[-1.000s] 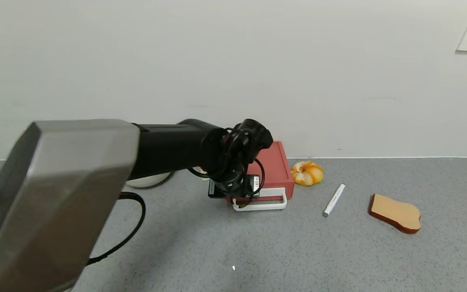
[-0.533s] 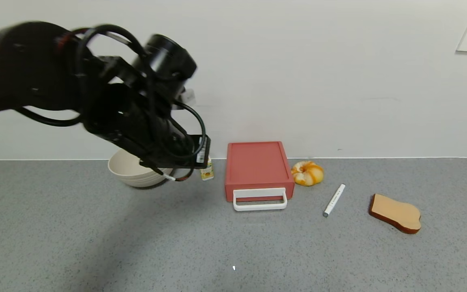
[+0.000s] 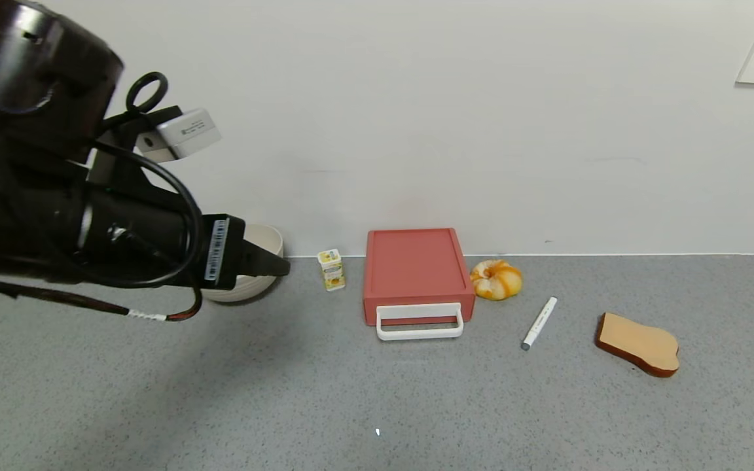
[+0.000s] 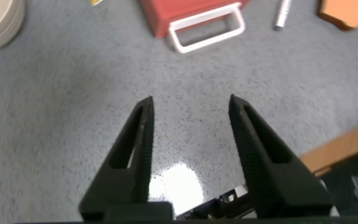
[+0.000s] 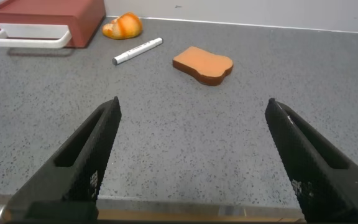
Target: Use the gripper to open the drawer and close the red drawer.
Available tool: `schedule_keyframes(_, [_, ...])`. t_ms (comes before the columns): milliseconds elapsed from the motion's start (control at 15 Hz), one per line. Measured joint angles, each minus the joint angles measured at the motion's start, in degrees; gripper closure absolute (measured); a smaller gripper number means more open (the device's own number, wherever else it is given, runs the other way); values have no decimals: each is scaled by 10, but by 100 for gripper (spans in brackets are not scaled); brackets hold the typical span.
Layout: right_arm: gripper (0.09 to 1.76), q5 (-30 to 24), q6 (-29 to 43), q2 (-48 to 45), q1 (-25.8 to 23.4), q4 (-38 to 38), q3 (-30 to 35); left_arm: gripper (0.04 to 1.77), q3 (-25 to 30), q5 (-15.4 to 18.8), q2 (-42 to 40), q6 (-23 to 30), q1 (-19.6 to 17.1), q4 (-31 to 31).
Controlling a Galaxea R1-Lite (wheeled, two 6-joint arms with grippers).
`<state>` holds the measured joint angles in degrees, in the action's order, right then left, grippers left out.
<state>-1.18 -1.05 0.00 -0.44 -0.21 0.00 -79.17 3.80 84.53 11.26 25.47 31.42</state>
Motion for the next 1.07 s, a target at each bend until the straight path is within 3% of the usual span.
schedule_keyframes(200, [14, 0, 0, 0, 0, 0, 0, 61, 120, 97, -101, -61, -51, -97])
schedule_keyframes(400, [14, 0, 1, 0, 0, 0, 0, 44, 212, 122, -207, -79, -107, -141])
schedule_keyframes(733, [14, 0, 1, 0, 0, 0, 0, 28, 292, 126, -366, -85, -185, -156])
schedule_keyframes(1067, [14, 0, 1, 0, 0, -1, 0, 19, 341, 56, -514, -85, -202, -151])
